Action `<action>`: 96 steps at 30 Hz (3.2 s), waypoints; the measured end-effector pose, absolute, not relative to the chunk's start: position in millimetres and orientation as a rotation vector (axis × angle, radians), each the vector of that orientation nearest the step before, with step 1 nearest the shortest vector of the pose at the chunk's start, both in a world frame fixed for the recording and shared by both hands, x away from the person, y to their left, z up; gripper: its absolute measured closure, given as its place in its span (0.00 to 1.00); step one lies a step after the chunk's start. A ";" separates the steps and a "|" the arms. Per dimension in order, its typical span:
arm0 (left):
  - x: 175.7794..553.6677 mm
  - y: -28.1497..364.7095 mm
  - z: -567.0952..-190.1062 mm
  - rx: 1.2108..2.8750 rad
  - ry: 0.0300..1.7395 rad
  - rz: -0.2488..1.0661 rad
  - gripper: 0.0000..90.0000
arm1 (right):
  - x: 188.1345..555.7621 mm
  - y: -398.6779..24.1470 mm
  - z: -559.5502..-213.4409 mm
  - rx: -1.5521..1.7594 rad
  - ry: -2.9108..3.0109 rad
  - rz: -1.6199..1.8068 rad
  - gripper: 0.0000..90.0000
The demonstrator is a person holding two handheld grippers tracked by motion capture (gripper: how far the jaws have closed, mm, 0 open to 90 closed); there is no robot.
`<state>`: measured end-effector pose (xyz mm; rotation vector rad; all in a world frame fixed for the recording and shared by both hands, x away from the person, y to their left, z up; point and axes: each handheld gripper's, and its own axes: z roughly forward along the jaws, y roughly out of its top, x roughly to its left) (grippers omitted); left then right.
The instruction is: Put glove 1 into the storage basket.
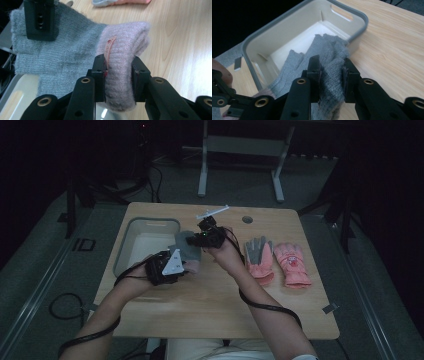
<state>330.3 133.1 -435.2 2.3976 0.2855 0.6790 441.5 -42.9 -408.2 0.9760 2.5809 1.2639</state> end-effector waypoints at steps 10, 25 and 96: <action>341.5 174.5 -432.8 2.420 0.292 0.699 0.77 | 453.3 1.4 -405.2 0.945 2.586 1.261 0.81; 361.3 221.2 -437.3 2.509 0.403 0.670 0.77 | 470.3 61.2 -416.4 0.917 2.600 1.278 0.81; 344.9 79.1 -470.7 2.351 0.505 0.231 0.02 | 419.2 -161.8 -442.1 0.883 2.498 1.269 0.49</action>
